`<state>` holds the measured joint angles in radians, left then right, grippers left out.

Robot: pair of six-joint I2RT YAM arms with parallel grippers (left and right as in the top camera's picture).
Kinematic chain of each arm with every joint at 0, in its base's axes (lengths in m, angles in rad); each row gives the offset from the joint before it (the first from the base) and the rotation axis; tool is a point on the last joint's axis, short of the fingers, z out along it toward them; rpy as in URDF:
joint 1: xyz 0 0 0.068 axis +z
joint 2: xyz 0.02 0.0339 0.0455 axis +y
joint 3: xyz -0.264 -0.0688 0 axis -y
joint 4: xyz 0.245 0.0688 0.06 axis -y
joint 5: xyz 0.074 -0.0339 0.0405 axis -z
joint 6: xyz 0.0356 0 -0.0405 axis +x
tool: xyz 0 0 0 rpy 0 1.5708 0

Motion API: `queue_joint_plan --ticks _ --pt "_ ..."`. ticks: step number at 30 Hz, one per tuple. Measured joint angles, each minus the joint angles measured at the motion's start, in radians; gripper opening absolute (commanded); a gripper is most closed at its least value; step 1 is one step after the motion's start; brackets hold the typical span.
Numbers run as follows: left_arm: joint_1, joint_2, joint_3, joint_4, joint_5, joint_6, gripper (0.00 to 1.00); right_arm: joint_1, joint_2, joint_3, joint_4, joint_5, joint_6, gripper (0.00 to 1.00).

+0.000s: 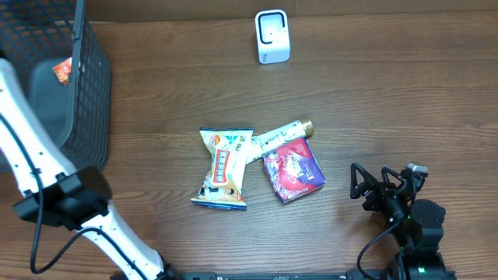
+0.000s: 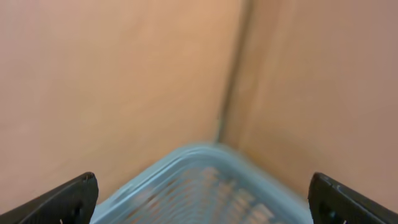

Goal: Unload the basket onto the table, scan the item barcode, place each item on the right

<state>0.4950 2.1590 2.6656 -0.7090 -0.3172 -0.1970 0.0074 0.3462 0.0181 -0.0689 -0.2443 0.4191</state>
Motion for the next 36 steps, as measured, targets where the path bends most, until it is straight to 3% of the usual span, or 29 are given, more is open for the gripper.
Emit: queue_joint_plan --ticks 6,15,27,36 --pt "0.012 -0.033 -0.066 0.068 -0.067 0.055 1.00 0.000 0.000 0.000 0.000 0.006 -0.001 1.00" --pt "0.043 -0.085 -0.428 0.122 -0.107 0.077 1.00 0.000 0.000 0.000 0.000 0.009 0.000 1.00" --pt "0.042 -0.093 -0.462 0.018 0.069 0.014 1.00 0.000 0.000 0.000 0.000 0.009 -0.001 1.00" --pt "0.042 0.063 -0.462 0.052 0.187 0.002 1.00 0.000 0.000 0.000 0.000 0.009 0.000 1.00"
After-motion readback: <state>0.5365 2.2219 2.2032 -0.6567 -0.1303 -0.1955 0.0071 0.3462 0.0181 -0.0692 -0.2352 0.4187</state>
